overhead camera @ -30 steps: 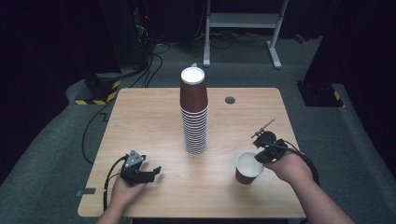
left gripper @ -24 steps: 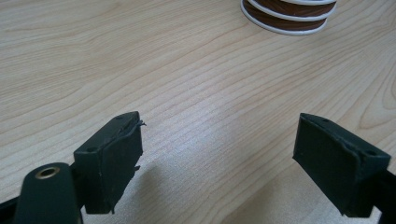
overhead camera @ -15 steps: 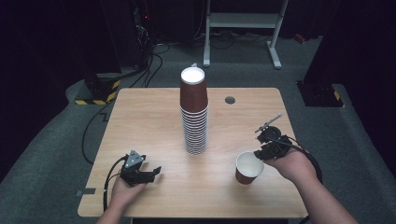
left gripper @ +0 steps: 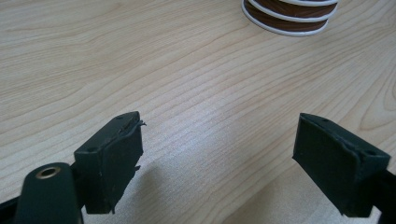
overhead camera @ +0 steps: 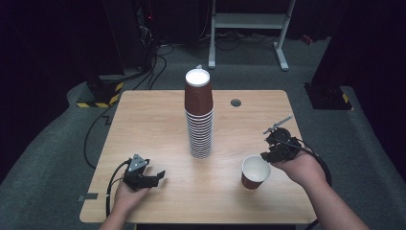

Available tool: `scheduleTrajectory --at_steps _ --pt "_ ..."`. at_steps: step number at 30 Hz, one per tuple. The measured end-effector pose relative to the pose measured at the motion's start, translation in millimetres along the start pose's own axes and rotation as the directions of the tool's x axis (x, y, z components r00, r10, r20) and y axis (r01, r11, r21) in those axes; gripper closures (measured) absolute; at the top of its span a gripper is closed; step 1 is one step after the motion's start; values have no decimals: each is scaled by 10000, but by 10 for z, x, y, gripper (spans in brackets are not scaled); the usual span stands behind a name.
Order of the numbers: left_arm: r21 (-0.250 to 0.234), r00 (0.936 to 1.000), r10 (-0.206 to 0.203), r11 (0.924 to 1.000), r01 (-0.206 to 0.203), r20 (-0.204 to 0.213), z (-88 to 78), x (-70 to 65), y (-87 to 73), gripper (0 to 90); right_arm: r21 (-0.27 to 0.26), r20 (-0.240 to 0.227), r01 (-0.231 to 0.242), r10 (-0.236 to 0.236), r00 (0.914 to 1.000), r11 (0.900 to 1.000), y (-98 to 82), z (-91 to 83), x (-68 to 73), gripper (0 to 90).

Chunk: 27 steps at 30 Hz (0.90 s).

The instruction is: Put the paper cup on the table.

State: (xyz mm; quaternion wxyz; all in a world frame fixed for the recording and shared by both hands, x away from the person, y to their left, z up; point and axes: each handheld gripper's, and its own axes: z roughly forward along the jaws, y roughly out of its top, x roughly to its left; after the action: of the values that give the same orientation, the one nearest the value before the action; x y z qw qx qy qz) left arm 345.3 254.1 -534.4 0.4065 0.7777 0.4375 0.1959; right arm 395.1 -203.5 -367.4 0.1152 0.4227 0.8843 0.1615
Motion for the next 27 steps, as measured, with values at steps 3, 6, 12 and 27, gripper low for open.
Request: scheduleTrajectory --at_steps 3,6,12,27 --pt "-22 10000 9 10000 -9 -83 -9 -3 -6 163 -107 -204 -168 165 9997 9998 -16 14 -60 569" --pt "-21 9999 -8 10000 7 -104 -5 -11 -6 165 -288 -196 -251 246 9995 9993 -39 26 -96 565" --pt "53 9998 168 9998 -167 -114 -10 -28 -9 165 -1088 533 -575 636 9966 9924 -210 83 -153 519" --pt "86 9994 350 9994 -350 -59 -3 -45 -6 168 -3013 1703 -2013 2603 9504 9320 -952 580 -448 433"
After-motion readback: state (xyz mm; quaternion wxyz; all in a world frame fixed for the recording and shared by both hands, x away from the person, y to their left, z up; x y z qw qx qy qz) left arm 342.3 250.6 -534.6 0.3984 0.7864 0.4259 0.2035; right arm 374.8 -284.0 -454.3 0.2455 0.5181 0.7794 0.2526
